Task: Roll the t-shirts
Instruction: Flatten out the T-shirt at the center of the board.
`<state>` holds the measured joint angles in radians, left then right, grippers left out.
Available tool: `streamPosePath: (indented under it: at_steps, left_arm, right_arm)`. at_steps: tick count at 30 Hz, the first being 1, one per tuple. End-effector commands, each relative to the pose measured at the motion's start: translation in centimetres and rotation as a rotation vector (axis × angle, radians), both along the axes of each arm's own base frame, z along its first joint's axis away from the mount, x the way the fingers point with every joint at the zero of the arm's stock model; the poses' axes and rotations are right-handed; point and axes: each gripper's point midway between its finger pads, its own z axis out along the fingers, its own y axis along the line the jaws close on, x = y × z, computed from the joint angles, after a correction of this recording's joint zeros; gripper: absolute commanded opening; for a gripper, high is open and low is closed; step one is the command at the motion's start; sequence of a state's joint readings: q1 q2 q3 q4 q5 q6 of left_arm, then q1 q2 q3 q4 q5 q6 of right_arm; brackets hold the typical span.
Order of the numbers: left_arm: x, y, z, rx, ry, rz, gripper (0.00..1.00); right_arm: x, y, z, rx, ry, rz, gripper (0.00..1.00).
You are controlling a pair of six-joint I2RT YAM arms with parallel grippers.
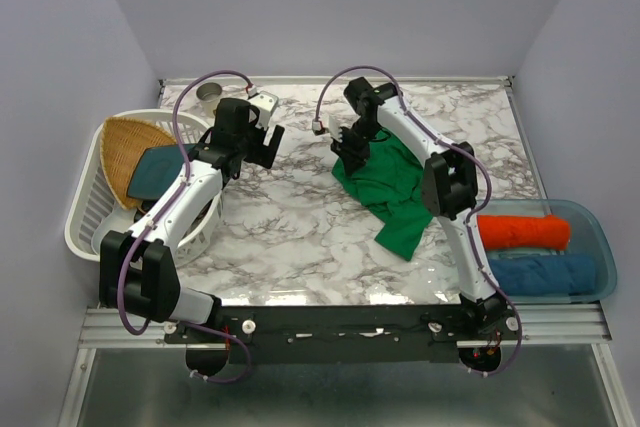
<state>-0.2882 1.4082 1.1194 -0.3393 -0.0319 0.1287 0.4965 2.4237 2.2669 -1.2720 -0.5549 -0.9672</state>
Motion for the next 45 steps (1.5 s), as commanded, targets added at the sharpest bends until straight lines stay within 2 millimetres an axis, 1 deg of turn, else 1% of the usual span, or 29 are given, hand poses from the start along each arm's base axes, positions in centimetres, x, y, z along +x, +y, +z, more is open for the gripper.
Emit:
streamPosePath:
  at_steps: [1,5,8,13,15,16,17,19,20,21,23,24,25,26,29,30,31,32,33,34,36,37,39,40,41,42,43,44,45]
  left_arm:
    - [0.0,-0.5,1.1,-0.041,-0.029,-0.012,0.99]
    - [-0.1,-0.5,1.0,-0.043,-0.025,-0.011,0.99]
    - [-0.2,-0.5,1.0,-0.045,-0.028,-0.011,0.99]
    - [-0.3,-0.4,0.8,-0.045,-0.025,-0.009,0.99]
    - [-0.3,-0.4,0.8,-0.045,-0.023,-0.009,0.99]
    - [-0.3,-0.4,0.9,-0.044,-0.025,-0.01,0.99]
    - [-0.3,-0.4,0.9,-0.039,-0.025,-0.013,0.99]
    - [-0.3,-0.9,0.9,-0.045,-0.021,-0.045,0.99]
    - [-0.3,-1.2,0.9,-0.054,-0.017,-0.056,0.98]
    - [-0.3,-1.3,0.7,-0.057,-0.009,-0.063,0.98]
    - [0.0,-2.1,0.4,-0.078,0.005,-0.087,0.98]
    - [0.1,-2.5,0.3,-0.084,0.012,-0.096,0.97]
    - [0.5,-2.9,0.1,-0.087,0.023,-0.106,0.97]
    - [0.6,-3.2,0.0,-0.09,0.028,-0.113,0.96]
    - [1.3,-4.3,-0.1,-0.094,0.046,-0.147,0.93]
    - [1.2,-4.7,-0.4,-0.1,0.069,-0.162,0.91]
    - [1.6,-5.0,-0.4,-0.104,0.077,-0.173,0.91]
    - [1.7,-5.4,-0.5,-0.109,0.087,-0.188,0.9]
    - [1.7,-5.6,-0.7,-0.114,0.098,-0.202,0.9]
    - [1.5,-6.4,-1.1,-0.132,0.111,-0.237,0.9]
    - [1.4,-7.2,-1.2,-0.158,0.114,-0.28,0.9]
    - [0.8,-8.2,-1.7,-0.177,0.13,-0.339,0.9]
    - [-0.1,-9.7,-2.1,-0.169,0.144,-0.406,0.9]
    - [-0.4,-10.2,-2.5,-0.148,0.145,-0.445,0.9]
    - [-0.9,-11.3,-2.7,-0.133,0.143,-0.483,0.9]
    - [-0.9,-11.8,-2.8,-0.119,0.133,-0.498,0.9]
    - [-0.6,-12.2,-3.3,-0.103,0.131,-0.503,0.9]
    - [0.0,-12.2,-3.6,-0.062,0.114,-0.486,0.9]
    - [0.4,-12.8,-3.7,-0.044,0.1,-0.487,0.9]
  right_arm:
    - [0.6,0.3,2.6,0.037,-0.058,-0.027,0.33]
    - [0.5,0.3,2.7,0.036,-0.054,-0.034,0.3]
    - [0.3,0.2,2.4,0.029,-0.04,-0.034,0.24]
    - [0.1,0.2,2.4,0.029,-0.028,-0.034,0.08]
    - [0.3,0.3,3.6,0.04,-0.049,-0.038,0.01]
    - [0.6,0.3,4.2,0.043,-0.064,-0.044,0.0]
    - [1.1,0.6,7.0,0.077,-0.119,-0.063,0.0]
    - [1.5,1.0,10.6,0.13,-0.183,-0.092,0.01]
    - [2.0,1.4,13.2,0.175,-0.234,-0.121,0.0]
    - [1.9,1.3,17.4,0.231,-0.317,-0.14,0.0]
    - [3.3,1.1,22.5,0.302,-0.467,-0.231,0.0]
    - [2.6,0.0,25.5,0.332,-0.544,-0.261,0.0]
    - [3.1,-0.8,27.1,0.334,-0.615,-0.303,0.0]
    - [4.0,-1.0,29.6,0.387,-0.702,-0.345,0.01]
    - [4.7,-3.7,35.7,0.45,-0.886,-0.495,0.0]
    - [5.1,-4.6,37.2,0.462,-0.925,-0.548,0.0]
    - [5.6,-6.4,39.5,0.47,-0.99,-0.627,0.01]
    - [6.0,-7.1,40.6,0.487,-1.015,-0.673,0.0]
    - [6.4,-7.9,41.2,0.481,-1.037,-0.708,0.0]
    - [7.2,-9.7,41.3,0.442,-1.071,-0.774,0.0]
    - [8.6,-11.8,40.0,0.374,-1.092,-0.835,0.0]
    - [9.5,-14.1,39.3,0.331,-1.097,-0.899,0.0]
    - [11.0,-16.9,36.6,0.293,-1.035,-0.998,0.0]
    - [11.9,-20.2,35.8,0.266,-1.016,-1.072,0.0]
    - [12.3,-21.5,34.4,0.259,-0.96,-1.127,0.0]
    - [12.8,-22.7,33.0,0.241,-0.922,-1.155,0.0]
    - [13.0,-22.9,32.2,0.261,-0.877,-1.145,0.01]
    - [12.9,-24.4,31.1,0.246,-0.834,-1.169,0.0]
    - [12.8,-24.5,30.7,0.248,-0.809,-1.158,0.0]
